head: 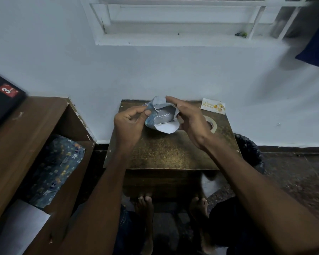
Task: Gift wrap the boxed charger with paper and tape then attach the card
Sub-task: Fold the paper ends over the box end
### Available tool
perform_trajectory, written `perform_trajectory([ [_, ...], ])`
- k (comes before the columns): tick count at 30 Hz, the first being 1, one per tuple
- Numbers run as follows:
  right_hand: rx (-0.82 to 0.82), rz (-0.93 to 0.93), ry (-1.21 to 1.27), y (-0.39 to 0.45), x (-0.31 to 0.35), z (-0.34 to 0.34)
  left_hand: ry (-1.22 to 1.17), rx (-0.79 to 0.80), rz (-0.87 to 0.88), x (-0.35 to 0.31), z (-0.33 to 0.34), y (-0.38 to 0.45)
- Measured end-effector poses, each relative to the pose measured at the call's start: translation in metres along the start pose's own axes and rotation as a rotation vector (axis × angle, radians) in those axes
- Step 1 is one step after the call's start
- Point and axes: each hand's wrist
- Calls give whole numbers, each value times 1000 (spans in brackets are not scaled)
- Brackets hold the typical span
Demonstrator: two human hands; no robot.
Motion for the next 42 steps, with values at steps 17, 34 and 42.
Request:
perform_trajectory([
  [17,-124,-89,-148,13,-9,-10,70,75,37,-4,5,-1],
  [34,-91,-235,-110,13,-17,6,-118,-91,-172,0,4,7],
  [42,-100,-272,-229,19,-23,9,-152,-96,-219,6,5,6],
])
Point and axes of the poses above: each hand's wrist, its own y-axis towards the middle knuckle, its own z-axis out of the palm, x = y × z, and after that the axes turned 10 degrees about x, right-handed
